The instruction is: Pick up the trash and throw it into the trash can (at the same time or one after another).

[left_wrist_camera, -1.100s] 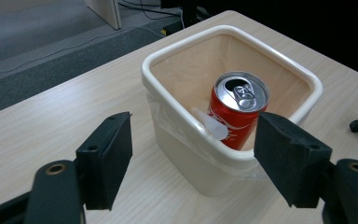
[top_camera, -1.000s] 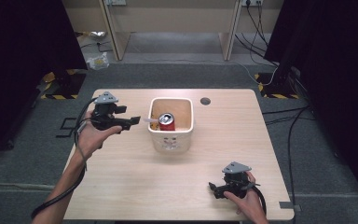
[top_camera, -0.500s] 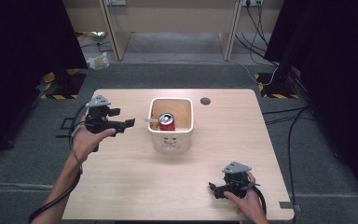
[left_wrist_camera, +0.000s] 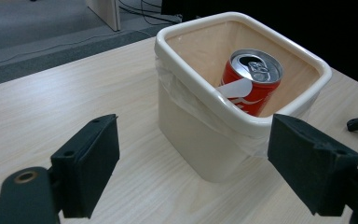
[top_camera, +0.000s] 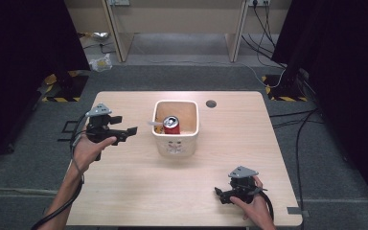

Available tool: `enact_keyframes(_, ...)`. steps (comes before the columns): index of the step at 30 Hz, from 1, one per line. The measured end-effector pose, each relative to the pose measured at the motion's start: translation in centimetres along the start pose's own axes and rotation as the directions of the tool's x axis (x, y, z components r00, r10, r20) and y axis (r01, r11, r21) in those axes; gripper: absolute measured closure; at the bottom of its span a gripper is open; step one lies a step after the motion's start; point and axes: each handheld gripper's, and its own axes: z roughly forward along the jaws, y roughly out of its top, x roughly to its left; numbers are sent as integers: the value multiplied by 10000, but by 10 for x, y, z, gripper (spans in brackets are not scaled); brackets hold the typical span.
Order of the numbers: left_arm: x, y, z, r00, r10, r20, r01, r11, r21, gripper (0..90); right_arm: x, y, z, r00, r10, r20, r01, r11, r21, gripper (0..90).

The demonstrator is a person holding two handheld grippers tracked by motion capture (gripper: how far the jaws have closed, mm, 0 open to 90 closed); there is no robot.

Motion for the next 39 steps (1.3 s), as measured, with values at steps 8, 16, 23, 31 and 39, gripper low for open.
enact_keyframes(8,1,-11,3,10000,23,-71,-23,10000,-90,164,0,0,0,10000,-2,-2,2,10000,0,2)
enact_keyframes(16,-1,-20,8,9999,48,-120,-51,9998,-184,164,0,0,0,10000,-4,1,4,10000,-1,2)
enact_keyframes(23,-1,-32,13,9996,154,-245,-161,9995,-279,164,0,0,0,10000,-4,-1,4,10000,-1,2)
enact_keyframes(31,-4,-44,19,9998,148,-139,-152,9994,-317,164,0,0,0,10000,-1,0,1,10000,-1,2)
enact_keyframes(39,-7,-58,28,9999,66,109,-65,10000,-66,164,0,0,0,10000,-2,1,2,10000,1,2)
